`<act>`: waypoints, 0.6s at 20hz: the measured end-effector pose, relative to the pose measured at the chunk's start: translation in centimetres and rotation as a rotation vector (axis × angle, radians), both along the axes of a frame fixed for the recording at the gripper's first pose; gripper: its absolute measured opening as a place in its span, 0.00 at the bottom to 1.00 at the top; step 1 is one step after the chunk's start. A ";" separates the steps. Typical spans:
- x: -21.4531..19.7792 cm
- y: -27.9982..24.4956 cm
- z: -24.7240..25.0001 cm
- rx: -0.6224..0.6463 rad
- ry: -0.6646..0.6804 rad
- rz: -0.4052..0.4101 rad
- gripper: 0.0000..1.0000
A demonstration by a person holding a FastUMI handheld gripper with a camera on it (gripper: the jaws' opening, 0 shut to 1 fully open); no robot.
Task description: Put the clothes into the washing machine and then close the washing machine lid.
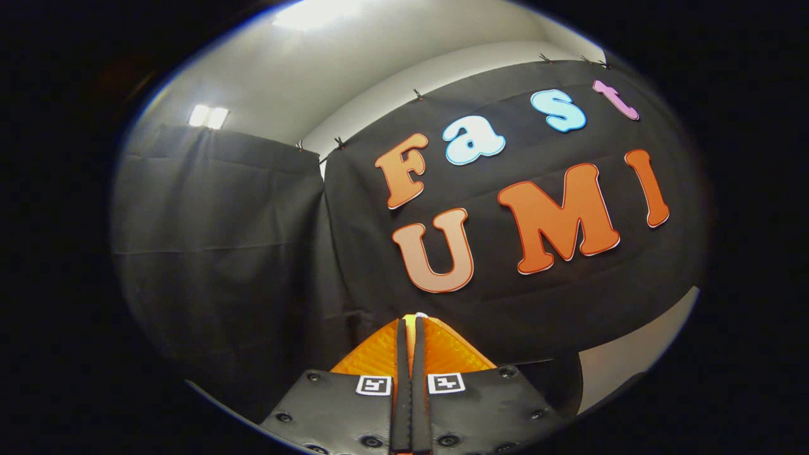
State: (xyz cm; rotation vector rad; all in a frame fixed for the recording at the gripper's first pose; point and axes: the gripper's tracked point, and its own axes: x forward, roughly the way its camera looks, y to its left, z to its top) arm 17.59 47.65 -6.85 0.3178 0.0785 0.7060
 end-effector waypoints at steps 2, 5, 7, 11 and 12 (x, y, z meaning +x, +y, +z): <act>1.2 1.1 -2.1 0.001 0.024 -0.004 0.08; 2.1 2.9 -5.8 -0.001 0.051 0.040 0.08; 2.6 3.1 -9.4 -0.046 0.083 0.039 0.08; 3.1 4.6 -17.0 -0.134 0.174 0.011 0.08; 3.2 5.2 -19.0 -0.163 0.203 0.002 0.08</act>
